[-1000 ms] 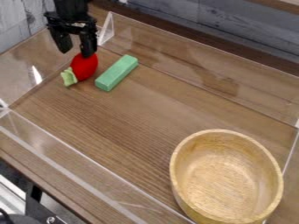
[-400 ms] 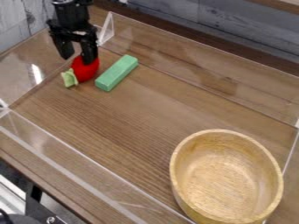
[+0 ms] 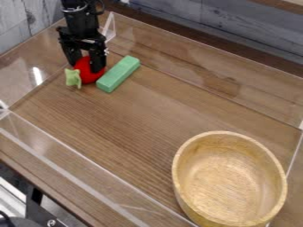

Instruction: Move the red object to the right side of the table

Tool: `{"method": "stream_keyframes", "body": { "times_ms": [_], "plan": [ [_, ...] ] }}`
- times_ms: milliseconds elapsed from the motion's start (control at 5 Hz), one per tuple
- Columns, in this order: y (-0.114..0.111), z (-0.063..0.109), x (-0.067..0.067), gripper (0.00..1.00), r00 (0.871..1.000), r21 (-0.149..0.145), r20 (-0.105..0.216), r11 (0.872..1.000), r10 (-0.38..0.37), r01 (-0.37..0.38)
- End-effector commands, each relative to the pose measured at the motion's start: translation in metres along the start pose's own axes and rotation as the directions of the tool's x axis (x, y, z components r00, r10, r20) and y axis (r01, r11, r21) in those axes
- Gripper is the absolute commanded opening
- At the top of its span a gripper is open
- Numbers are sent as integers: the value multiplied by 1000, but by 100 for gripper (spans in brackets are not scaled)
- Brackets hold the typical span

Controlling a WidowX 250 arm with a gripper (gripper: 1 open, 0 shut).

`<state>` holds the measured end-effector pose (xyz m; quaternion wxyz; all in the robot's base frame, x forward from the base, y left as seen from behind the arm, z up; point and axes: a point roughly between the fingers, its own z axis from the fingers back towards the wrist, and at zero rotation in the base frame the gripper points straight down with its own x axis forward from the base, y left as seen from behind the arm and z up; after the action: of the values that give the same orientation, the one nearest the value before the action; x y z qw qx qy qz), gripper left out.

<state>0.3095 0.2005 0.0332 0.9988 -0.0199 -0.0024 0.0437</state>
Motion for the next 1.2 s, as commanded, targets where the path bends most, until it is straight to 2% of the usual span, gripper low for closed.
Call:
{"method": "stream_keyframes", "body": {
  "times_ms": [0,400,600,1000],
  "plan": [
    [2,21,2,100,1000,18,25,1000,3,-3],
    [-4,49,-4,100,999,-10,39,1000,30,-30],
    [-2,47,-4,100,999,-11,27,999,36,-35],
    [0,27,-3,100,999,10,-23,1000,24,-23]
  ]
}}
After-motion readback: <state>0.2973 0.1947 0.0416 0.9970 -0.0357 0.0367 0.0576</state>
